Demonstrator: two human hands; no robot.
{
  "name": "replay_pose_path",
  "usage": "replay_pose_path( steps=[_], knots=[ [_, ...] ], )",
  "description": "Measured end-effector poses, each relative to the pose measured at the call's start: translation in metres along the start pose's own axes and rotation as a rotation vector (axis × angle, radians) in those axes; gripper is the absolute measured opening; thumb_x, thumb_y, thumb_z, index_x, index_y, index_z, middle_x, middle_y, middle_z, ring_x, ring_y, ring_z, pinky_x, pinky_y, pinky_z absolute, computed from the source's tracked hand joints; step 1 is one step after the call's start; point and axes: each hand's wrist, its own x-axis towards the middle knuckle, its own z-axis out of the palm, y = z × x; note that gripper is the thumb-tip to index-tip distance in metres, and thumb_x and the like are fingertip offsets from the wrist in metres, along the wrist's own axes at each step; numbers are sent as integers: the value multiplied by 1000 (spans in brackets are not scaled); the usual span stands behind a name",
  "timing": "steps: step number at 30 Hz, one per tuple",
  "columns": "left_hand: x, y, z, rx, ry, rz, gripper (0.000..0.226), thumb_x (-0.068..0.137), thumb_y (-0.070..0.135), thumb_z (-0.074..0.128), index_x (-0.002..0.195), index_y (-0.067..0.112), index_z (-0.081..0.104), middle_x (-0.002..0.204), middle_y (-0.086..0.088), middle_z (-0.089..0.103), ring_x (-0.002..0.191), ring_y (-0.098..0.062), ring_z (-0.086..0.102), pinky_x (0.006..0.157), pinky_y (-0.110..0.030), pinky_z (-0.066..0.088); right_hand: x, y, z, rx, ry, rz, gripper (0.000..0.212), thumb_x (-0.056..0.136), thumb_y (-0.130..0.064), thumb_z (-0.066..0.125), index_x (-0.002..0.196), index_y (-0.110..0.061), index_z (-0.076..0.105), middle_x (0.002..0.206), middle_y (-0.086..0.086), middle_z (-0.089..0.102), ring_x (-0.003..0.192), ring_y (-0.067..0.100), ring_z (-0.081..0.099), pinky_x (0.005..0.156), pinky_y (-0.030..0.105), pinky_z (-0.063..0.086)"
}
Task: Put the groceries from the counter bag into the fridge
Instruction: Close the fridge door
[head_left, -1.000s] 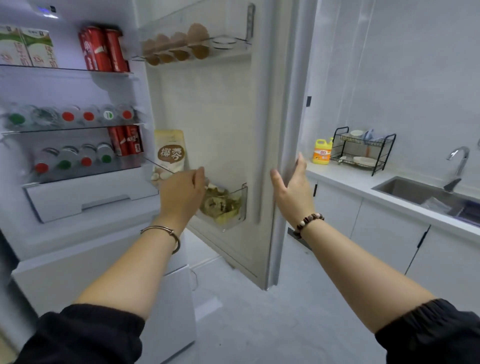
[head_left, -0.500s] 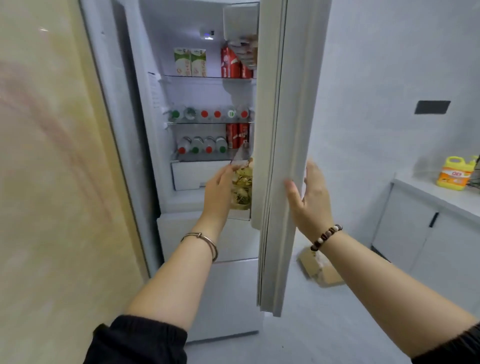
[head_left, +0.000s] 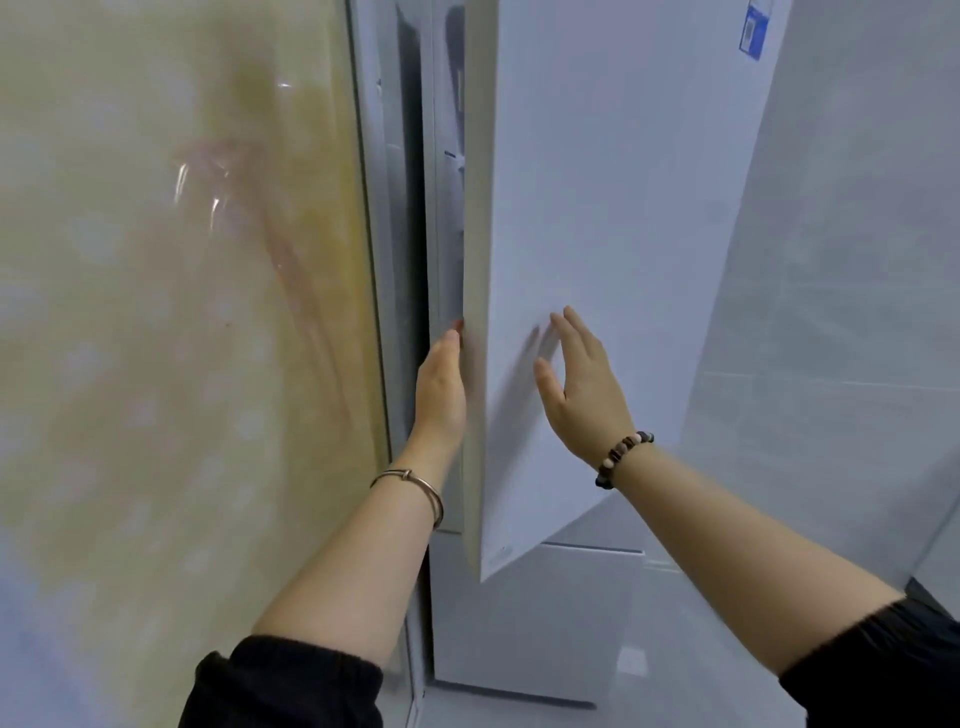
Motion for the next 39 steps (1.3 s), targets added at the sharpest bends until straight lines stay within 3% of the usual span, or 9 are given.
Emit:
replay_pose_path(
  steps=[3,7,10,14,18,22,29,36,39],
  knots=[
    [23,-11,-9,26,34,25,55,88,60,41,137,34,46,138,12,51,130,-9,45,111,-43,34,20,4,16,-4,-41,7,57,97,-30,41,149,-17,21,157,-3,13,143,10,11,115,28,19],
    [45,-16,-12,57,142,77,40,92,32,55,131,22,53,124,9,62,114,-4,57,100,-27,45,46,10,38,-40,-73,6,62,95,-29,46,149,-14,19,158,1,10,144,14,9,116,30,17],
    [75,-23,-16,181,330,111,27,87,26,62,112,16,64,108,7,64,96,-10,63,84,-26,51,67,21,58,-238,-105,-54,69,92,-29,52,149,-13,16,158,6,4,145,22,5,118,37,12],
    [122,-36,-27,399,470,111,19,87,22,64,97,6,62,94,2,52,82,-18,54,67,-19,37,102,44,76,-500,-125,-100,78,91,-36,55,150,-16,9,158,8,-7,145,27,-6,117,45,2],
    [169,-51,-42,445,468,135,18,85,21,67,95,5,63,91,-4,64,77,-17,57,60,-16,37,145,68,82,-582,-147,-174,84,87,-37,61,150,-18,9,157,8,-11,145,27,-10,115,47,-4],
    [212,-64,-49,452,454,108,20,88,17,64,100,1,62,88,-3,60,73,-12,52,49,-3,35,175,99,95,-643,-210,-256,95,81,-35,69,151,-20,6,157,6,-15,144,25,-13,113,48,-7],
    [264,-85,-49,501,468,71,26,91,26,61,106,4,61,93,-3,59,83,-16,53,67,-20,37,205,143,116,-777,-181,-360,113,56,-35,88,148,-16,25,157,9,12,144,29,12,107,62,20],
    [289,-94,-51,589,439,69,18,91,29,61,90,11,60,79,1,55,68,-13,48,48,-10,33,220,159,136,-866,-93,-372,121,47,-38,91,146,-14,25,156,11,17,142,28,9,105,63,20],
    [295,-97,-50,619,443,68,19,91,30,59,89,11,59,77,2,54,71,-15,48,50,-19,32,224,161,141,-879,-81,-366,123,47,-38,91,146,-15,21,156,10,16,142,28,9,105,64,19]
  ],
)
